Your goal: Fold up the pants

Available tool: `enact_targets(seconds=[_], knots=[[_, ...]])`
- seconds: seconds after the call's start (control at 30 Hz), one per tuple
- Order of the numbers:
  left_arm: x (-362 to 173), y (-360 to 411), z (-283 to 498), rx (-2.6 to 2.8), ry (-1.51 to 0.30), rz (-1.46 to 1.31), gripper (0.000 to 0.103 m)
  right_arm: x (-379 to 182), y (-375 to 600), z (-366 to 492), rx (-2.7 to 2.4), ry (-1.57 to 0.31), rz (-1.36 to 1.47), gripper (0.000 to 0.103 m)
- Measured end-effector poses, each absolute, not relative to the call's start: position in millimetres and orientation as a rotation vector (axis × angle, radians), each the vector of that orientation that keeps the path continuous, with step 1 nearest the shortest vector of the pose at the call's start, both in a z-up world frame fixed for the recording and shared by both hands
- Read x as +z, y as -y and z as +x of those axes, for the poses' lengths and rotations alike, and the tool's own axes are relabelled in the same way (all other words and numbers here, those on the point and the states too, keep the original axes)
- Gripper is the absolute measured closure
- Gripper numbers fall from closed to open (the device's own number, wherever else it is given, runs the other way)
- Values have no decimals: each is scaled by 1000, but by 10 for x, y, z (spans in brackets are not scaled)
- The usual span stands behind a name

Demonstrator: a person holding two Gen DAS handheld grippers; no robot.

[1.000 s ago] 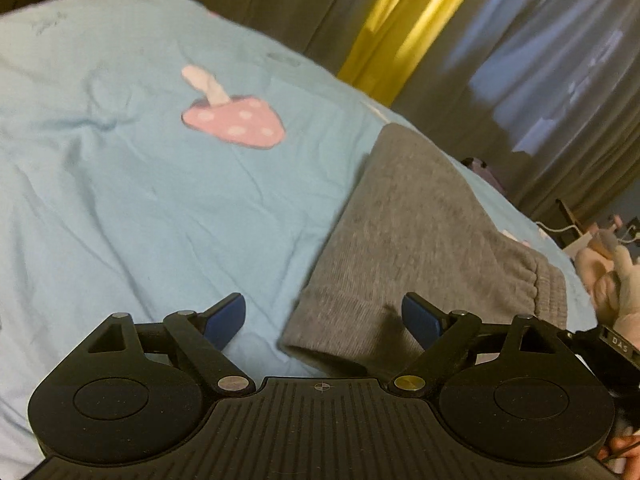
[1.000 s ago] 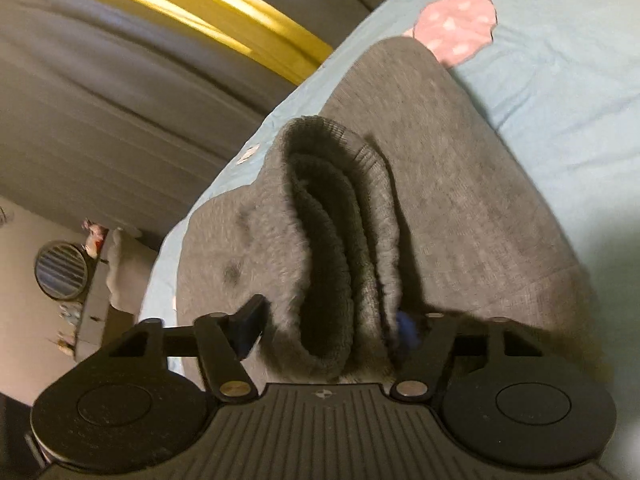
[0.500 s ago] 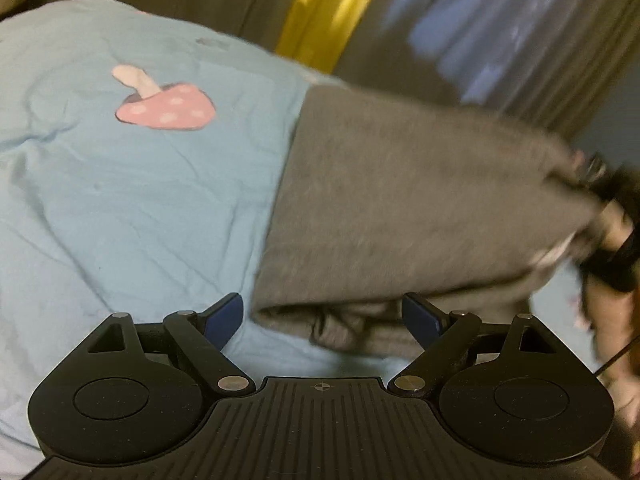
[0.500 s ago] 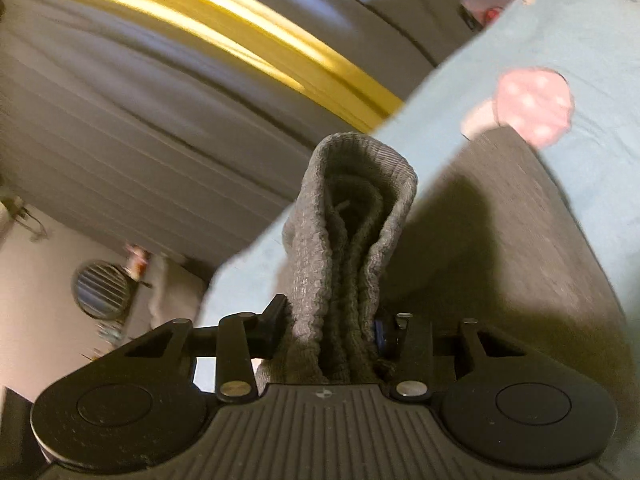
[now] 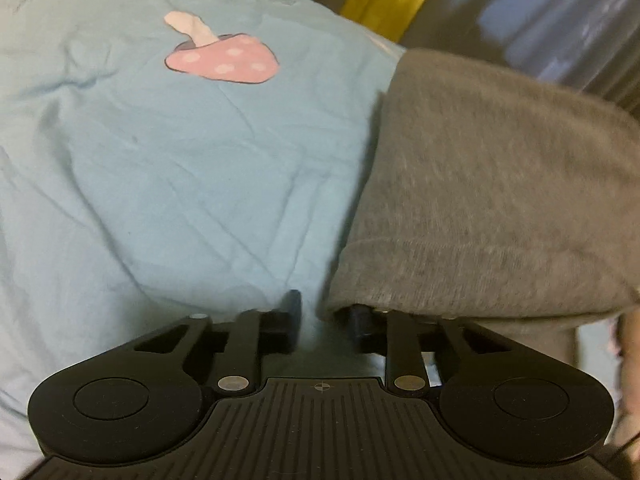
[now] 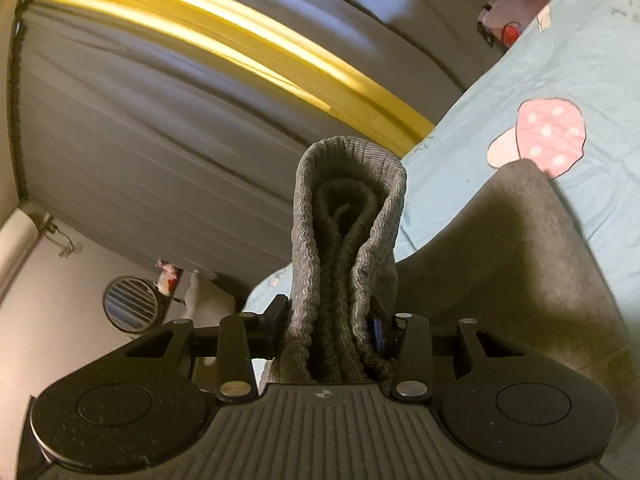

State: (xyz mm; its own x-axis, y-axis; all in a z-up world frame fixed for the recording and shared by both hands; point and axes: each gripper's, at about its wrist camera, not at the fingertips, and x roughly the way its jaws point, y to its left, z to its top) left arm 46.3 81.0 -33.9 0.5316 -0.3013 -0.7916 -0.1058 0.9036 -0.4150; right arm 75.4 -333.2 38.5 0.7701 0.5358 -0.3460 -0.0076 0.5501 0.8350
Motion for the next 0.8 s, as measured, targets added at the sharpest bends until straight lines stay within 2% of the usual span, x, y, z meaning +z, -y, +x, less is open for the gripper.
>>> enact_targets(seconds=[0.17,0.4,0.47,0.5,0.53,0.57,0.63,0.77,0.8], knots=[[-306,-860,402,-150,-967,-478,83,365,3414,691,287,-643,848,63],[-226,-837,384,-197,-908,-455,85,351,3448,665,280,-645,866,63],[-159,-720,341,-241,-892,-379,70,400,3422,692,291,-629,866,63],[-140,-654,318,-255,-891,-340,48,435,3404,713,296,-621,865,63],[-113,-559,301,-276,-887,-294,38,460,3386,739,299,-617,863,63],[-80,-468,277,-303,-873,-246,35,482,3370,744,305,-613,863,63],[-32,-265,257,-321,-860,-144,21,517,3328,769,316,-609,861,63],[-144,-161,415,-205,-947,-107,21,543,3294,754,324,-608,851,63],[-198,-209,478,-141,-983,-138,32,542,3302,754,322,-608,852,63]])
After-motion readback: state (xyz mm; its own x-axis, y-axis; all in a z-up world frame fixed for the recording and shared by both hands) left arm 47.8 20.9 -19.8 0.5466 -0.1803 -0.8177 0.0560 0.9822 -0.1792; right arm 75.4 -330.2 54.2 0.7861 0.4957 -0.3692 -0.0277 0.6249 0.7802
